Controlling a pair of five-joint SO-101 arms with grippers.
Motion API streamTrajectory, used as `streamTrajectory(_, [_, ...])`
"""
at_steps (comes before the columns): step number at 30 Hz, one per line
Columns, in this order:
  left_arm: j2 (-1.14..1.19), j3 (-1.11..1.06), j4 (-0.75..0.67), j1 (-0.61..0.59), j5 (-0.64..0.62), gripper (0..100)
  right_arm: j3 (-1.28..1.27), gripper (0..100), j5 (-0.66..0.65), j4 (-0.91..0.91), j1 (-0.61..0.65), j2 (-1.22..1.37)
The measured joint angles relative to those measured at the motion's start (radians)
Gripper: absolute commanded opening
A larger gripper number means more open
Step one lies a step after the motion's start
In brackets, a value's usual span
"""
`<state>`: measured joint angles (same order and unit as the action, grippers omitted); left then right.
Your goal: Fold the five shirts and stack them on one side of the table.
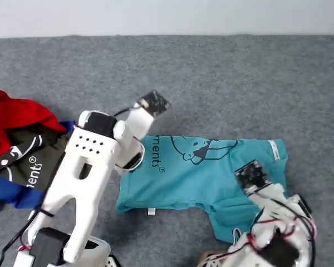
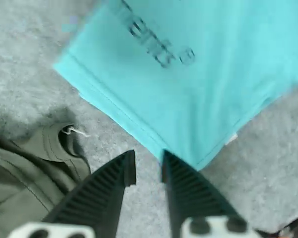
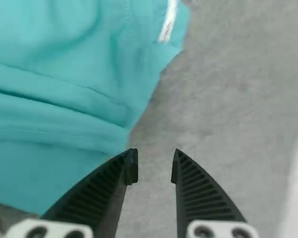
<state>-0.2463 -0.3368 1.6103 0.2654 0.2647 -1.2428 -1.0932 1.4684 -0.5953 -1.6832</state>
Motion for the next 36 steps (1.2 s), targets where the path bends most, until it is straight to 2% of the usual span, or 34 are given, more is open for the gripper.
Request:
streamTrajectory(5, [0.0,0.021,-0.006,0.0,-0.06,1,0.261,11.3,0.169,0.034,0.003,0.313])
streamTrajectory(8, [0.0,0.021,-0.04,0.0,-0.092,1,0.448,9.6,0.265,0.094,0.054,0.555])
streamTrajectory(12, [0.0,0.021,-0.107,0.0,-0.126,2,0.649,3.8,0.407,0.12,0.157,0.856])
streamTrajectory(19, [0.123,0.074,-0.175,-0.064,-0.169,2,0.821,0.9,0.568,0.044,0.371,1.154])
streamTrajectory(27, [0.442,0.376,-0.101,-0.094,-0.126,2,0.829,0.9,0.6,-0.149,0.448,1.416])
streamTrajectory(36, [0.806,0.626,-0.094,-0.094,-0.126,2,1.03,0.9,0.6,-0.218,0.446,1.757])
